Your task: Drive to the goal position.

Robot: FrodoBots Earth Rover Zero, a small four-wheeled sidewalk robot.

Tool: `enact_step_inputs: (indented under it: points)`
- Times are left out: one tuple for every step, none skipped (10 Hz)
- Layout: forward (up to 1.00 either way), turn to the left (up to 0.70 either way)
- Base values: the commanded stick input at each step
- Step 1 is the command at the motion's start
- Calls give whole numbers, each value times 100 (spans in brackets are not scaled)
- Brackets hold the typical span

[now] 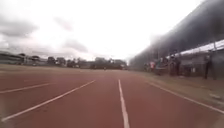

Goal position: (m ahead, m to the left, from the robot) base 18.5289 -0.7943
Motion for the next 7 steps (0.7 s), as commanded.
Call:
enact_step_inputs:
  points:
    - [85, 0]
    - [85, 0]
    - [85, 0]
    - [85, 0]
    - [85, 0]
    - [85, 0]
    - [85, 0]
